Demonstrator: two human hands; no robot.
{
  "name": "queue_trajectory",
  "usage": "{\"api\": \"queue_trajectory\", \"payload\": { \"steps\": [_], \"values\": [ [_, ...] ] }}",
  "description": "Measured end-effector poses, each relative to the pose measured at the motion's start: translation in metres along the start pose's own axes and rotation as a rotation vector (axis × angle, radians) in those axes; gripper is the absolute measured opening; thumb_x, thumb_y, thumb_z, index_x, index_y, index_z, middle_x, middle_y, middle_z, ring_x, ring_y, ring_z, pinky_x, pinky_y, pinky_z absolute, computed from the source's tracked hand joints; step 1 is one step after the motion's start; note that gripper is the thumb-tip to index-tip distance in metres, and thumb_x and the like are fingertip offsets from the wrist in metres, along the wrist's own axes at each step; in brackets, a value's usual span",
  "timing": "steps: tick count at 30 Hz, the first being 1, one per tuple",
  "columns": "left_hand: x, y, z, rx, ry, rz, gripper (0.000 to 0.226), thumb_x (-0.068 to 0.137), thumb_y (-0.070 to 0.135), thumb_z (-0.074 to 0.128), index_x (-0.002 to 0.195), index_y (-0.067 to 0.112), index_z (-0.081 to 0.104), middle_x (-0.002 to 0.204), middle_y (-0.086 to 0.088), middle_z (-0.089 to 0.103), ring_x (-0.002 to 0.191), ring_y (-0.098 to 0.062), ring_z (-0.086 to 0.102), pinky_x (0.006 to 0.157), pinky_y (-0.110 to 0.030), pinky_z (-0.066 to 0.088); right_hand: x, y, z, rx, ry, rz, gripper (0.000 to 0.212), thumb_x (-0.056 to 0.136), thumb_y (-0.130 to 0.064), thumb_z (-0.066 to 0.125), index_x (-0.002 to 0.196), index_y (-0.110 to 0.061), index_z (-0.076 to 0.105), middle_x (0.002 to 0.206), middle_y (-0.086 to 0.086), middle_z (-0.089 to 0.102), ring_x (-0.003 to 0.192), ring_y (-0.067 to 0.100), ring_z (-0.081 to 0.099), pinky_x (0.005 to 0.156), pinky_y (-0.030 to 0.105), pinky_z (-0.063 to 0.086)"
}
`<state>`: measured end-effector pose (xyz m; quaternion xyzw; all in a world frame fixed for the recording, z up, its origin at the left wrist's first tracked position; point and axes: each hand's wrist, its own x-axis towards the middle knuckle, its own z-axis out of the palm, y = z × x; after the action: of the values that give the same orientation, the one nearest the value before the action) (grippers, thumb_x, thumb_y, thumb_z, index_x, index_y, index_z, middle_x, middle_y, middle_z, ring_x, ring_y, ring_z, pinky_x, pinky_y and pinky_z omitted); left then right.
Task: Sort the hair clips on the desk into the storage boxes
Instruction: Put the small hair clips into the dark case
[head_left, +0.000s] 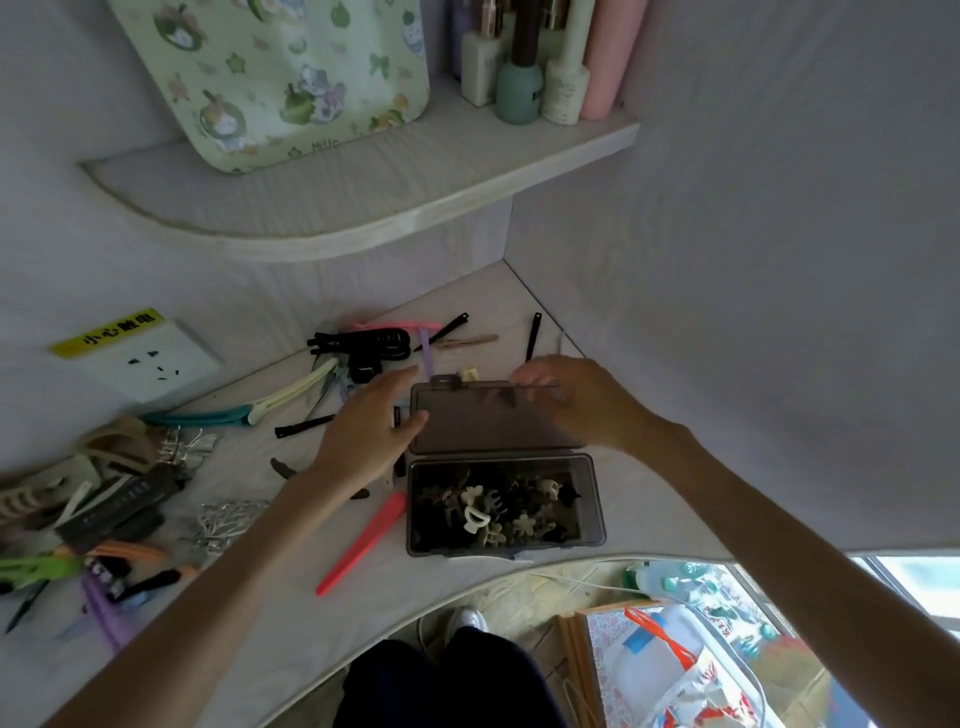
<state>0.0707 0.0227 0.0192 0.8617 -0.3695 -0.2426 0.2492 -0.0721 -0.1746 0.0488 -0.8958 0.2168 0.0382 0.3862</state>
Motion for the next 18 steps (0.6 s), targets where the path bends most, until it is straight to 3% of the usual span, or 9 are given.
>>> {"api": "queue_trajectory", "payload": {
  "steps": [3,5,9,11,15,18],
  "values": [
    [0.01,-0.004,0.005,-0.002,-0.066,-0.073,0.055,0.097,0.032,0.044,0.147,0.017,0.026,0.149,-0.002,0.039,0.135,-0.019,0.04,0.107,-0.035,0.036,0.029,-0.007,0.016,-0.112,-0.057,0.022,0.035,0.096,-0.013,0.04,0.129,-0.02,0.05,0.138,0.005,0.049,0.124,0.022,0.048,0.103,0.032,0.037],
    [0.013,-0.005,0.006,0.016,-0.058,-0.1,0.05,0.097,0.034,0.043,0.143,0.018,0.034,0.141,-0.003,0.049,0.125,-0.02,0.05,0.098,-0.033,0.042,0.041,-0.011,0.023,-0.139,-0.098,0.049,0.037,0.098,-0.016,0.036,0.135,-0.016,0.042,0.142,0.007,0.044,0.128,0.023,0.043,0.102,0.028,0.034],
    [0.013,-0.012,-0.001,0.038,-0.028,-0.134,0.029,0.096,0.034,0.044,0.108,0.018,0.066,0.113,0.001,0.066,0.104,-0.018,0.063,0.083,-0.03,0.048,0.062,-0.019,0.034,-0.171,-0.021,0.091,0.038,0.098,-0.025,0.04,0.133,-0.011,0.043,0.134,0.012,0.05,0.121,0.026,0.048,0.095,0.03,0.038],
    [0.013,-0.015,-0.003,0.112,-0.068,-0.16,0.031,0.096,0.034,0.044,0.094,0.017,0.07,0.106,0.001,0.068,0.097,-0.02,0.064,0.079,-0.03,0.049,0.073,-0.02,0.039,-0.234,-0.07,0.13,0.044,0.094,-0.035,0.048,0.133,-0.016,0.044,0.132,0.01,0.052,0.118,0.026,0.051,0.092,0.032,0.041],
    [0.019,-0.011,-0.01,0.265,0.036,-0.123,0.023,0.094,0.031,0.048,0.1,0.017,0.066,0.101,0.001,0.069,0.096,-0.02,0.065,0.076,-0.03,0.048,0.092,-0.019,0.049,-0.373,-0.128,0.093,0.037,0.082,-0.035,0.065,0.115,-0.019,0.06,0.125,0.007,0.058,0.109,0.026,0.057,0.085,0.029,0.044],
    [0.032,0.002,-0.017,0.251,0.102,-0.023,0.019,0.093,0.023,0.05,0.107,0.018,0.063,0.107,0.001,0.068,0.097,-0.018,0.065,0.073,-0.029,0.047,0.099,-0.015,0.043,-0.29,-0.083,0.099,0.034,0.08,-0.027,0.068,0.111,-0.013,0.065,0.122,0.011,0.06,0.109,0.027,0.058,0.083,0.025,0.042]
  ]
}}
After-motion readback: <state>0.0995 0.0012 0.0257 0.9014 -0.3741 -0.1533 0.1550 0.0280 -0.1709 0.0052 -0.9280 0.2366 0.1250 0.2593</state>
